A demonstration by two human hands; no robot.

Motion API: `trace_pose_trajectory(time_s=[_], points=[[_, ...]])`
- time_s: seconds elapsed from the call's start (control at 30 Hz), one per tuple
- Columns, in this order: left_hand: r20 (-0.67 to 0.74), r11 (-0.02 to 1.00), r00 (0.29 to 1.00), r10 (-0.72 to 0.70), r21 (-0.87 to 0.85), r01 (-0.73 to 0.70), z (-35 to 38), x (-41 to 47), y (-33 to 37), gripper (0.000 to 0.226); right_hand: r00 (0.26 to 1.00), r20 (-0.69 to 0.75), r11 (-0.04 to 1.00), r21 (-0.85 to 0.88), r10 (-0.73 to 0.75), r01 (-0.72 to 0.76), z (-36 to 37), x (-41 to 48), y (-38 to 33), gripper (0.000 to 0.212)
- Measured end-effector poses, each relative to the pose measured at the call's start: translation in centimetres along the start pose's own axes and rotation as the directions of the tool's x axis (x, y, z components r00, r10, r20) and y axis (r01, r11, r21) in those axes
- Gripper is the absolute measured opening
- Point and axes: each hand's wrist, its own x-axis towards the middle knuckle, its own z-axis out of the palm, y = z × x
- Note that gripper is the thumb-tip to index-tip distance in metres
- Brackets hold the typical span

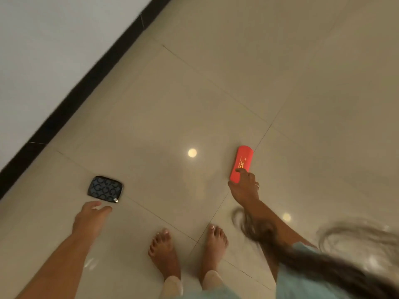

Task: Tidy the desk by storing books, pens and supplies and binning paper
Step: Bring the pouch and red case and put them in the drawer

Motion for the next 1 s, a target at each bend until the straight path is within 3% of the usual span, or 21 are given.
trace_pose_trajectory(time_s=[0.13,0.23,0.33,0.5,0.53,0.57,0.63,0.67,0.73,0.8,0.9,1.0], points=[[-0.004,0.999,1.0,-0.022,-0.032,0.022,4.6,6.7,-0.4,0.058,0.997,-0.064,0.999,0.001,0.043,-0.043,4.3,7.4,1.6,0.051],[-0.015,0.997,0.999,-0.036,-0.075,0.034,7.2,10.9,-0.8,0.066,0.984,-0.137,0.993,0.052,0.113,-0.107,7.1,11.4,2.2,0.065],[-0.046,0.985,0.992,-0.121,-0.132,0.114,9.2,14.0,-1.5,0.073,0.96,-0.184,0.977,0.084,0.21,-0.197,8.9,14.1,2.3,0.079],[-0.055,0.941,0.959,-0.276,-0.219,0.259,12.0,17.7,-1.7,0.096,0.903,-0.323,0.958,0.07,0.285,-0.277,10.4,17.0,3.5,0.08],[-0.06,0.946,0.964,-0.261,-0.216,0.242,12.5,19.6,-2.7,0.098,0.892,-0.347,0.957,0.075,0.289,-0.281,10.6,17.3,3.9,0.08],[-0.122,0.94,0.946,-0.3,-0.206,0.271,13.4,26.1,-8.3,0.105,0.89,-0.351,0.956,0.094,0.293,-0.278,10.8,17.5,4.3,0.081],[-0.104,0.953,0.975,-0.198,-0.254,0.166,14.2,38.6,-15.8,0.119,0.896,-0.321,0.951,0.157,0.305,-0.267,11.2,17.7,4.6,0.083],[-0.151,0.964,0.978,-0.146,-0.244,0.106,14.9,40.2,-16.3,0.109,0.9,-0.313,0.95,0.176,0.303,-0.258,11.5,17.6,4.5,0.084],[-0.248,0.987,0.958,-0.144,-0.102,0.122,16.0,33.1,-10.5,0.083,0.907,-0.314,0.956,0.176,0.279,-0.234,12.0,17.1,4.1,0.084],[-0.255,0.99,0.96,-0.112,0.054,0.13,15.3,18.5,-1.3,0.078,0.92,-0.303,0.964,0.169,0.248,-0.204,12.4,16.5,3.5,0.086],[-0.293,0.994,0.956,-0.022,0.095,0.052,16.4,16.2,1.7,0.076,0.954,-0.241,0.98,0.132,0.177,-0.148,12.9,15.5,2.8,0.091],[-0.223,0.971,0.971,0.084,0.237,-0.03,16.9,15.8,2.3,0.073,0.972,-0.219,0.995,0.065,0.086,-0.074,13.6,14.6,1.6,0.094]])
